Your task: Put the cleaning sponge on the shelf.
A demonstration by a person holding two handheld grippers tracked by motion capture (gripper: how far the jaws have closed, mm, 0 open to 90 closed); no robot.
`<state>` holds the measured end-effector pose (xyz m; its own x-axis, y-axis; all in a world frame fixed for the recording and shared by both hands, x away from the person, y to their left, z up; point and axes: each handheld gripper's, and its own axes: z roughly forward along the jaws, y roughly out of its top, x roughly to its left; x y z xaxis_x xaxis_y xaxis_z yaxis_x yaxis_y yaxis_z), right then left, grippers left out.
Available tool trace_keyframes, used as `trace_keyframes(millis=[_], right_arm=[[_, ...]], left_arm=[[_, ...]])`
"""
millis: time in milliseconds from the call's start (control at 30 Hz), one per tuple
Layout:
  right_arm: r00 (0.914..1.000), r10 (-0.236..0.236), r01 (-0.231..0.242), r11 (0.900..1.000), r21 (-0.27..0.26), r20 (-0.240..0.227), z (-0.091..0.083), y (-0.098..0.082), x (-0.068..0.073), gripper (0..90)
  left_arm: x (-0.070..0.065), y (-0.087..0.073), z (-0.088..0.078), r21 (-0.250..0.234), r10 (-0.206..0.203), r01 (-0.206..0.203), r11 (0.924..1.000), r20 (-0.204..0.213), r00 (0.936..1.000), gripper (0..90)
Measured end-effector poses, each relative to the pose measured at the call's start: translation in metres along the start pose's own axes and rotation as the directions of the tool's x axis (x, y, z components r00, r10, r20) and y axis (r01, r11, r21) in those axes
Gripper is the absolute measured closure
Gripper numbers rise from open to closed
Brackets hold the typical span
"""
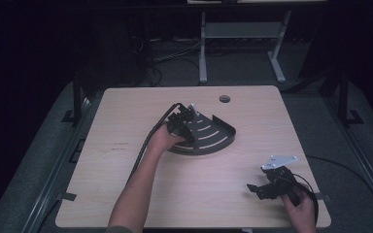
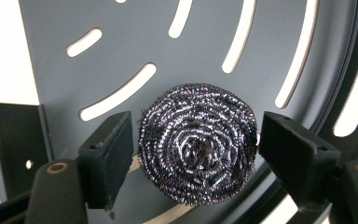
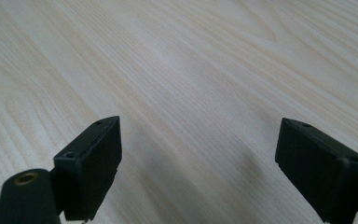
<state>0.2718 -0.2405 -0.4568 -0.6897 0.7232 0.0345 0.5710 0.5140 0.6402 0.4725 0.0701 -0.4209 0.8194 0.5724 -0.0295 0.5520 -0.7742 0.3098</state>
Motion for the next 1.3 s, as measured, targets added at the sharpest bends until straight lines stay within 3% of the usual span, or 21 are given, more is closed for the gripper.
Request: trace_keyframes(millis=[667,1300], right_arm=[[1.0,-0.006,0.006,1.0,-0.001,0.006,-0.001,0.002,0.001,14.0],[0.9998,-0.012,0.012,1.0,0.006,0.017,-0.001,0.002,0.0,14.0]], left_arm=[[-0.012,-0.007,-0.036,-0.082,0.037,-0.038,0.9959,-0.005,0.9993,21.7],[-0.024,-0.026,-0.055,-0.15,0.03,-0.027,0.9883,0.022,0.9993,21.7]])
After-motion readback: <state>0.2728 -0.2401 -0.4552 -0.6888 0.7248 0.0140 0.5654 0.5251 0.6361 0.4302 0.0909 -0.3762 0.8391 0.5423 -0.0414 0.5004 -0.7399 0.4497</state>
